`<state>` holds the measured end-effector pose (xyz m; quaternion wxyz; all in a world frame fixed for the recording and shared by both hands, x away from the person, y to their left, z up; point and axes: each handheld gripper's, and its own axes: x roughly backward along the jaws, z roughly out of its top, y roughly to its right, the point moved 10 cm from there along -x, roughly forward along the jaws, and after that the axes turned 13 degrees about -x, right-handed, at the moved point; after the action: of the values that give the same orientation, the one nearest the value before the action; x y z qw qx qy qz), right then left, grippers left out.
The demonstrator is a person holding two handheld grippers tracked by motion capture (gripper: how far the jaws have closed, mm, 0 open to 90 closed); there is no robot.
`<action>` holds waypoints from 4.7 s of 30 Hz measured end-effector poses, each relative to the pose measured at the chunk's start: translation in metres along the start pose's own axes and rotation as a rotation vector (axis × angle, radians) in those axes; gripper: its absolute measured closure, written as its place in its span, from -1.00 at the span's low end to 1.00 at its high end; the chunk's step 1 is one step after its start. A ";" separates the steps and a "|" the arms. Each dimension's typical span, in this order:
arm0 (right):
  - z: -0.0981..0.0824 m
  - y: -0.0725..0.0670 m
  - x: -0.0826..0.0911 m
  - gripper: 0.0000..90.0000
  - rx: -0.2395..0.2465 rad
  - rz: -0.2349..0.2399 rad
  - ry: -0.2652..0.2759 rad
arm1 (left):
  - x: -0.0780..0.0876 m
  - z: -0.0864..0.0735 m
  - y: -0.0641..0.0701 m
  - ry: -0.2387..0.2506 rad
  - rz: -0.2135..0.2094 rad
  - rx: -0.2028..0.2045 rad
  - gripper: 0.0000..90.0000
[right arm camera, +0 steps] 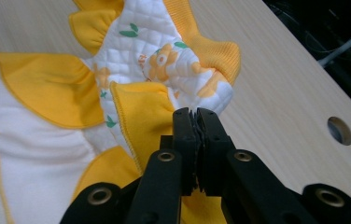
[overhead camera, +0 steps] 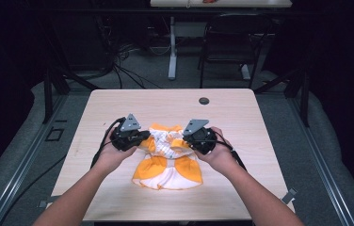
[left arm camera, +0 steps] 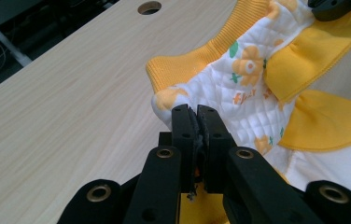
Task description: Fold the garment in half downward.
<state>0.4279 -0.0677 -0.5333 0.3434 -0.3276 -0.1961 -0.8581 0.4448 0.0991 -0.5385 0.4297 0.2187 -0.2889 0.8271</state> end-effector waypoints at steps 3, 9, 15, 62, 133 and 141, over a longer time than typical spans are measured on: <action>-0.009 -0.002 0.000 0.93 -0.009 0.006 -0.001 | 0.002 -0.005 0.004 0.005 -0.011 0.004 0.92; -0.020 -0.002 -0.001 0.93 -0.015 0.010 -0.013 | 0.004 -0.011 0.010 0.005 -0.024 -0.001 0.92; -0.027 -0.007 0.000 0.93 -0.018 0.017 -0.002 | 0.005 -0.020 0.016 0.002 -0.034 0.002 0.93; -0.095 -0.050 0.011 0.88 -0.093 0.141 -0.002 | 0.019 -0.061 0.091 0.035 -0.202 0.031 0.78; -0.104 -0.044 0.032 0.81 -0.161 0.129 0.063 | 0.046 -0.079 0.078 0.099 -0.140 0.165 0.70; -0.107 -0.030 0.038 0.75 -0.170 0.088 0.078 | 0.051 -0.081 0.064 0.106 -0.113 0.187 0.69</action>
<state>0.3399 -0.1246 -0.5859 0.3590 -0.3303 -0.0946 -0.8678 0.3547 0.1537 -0.5858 0.4681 0.2298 -0.1747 0.8352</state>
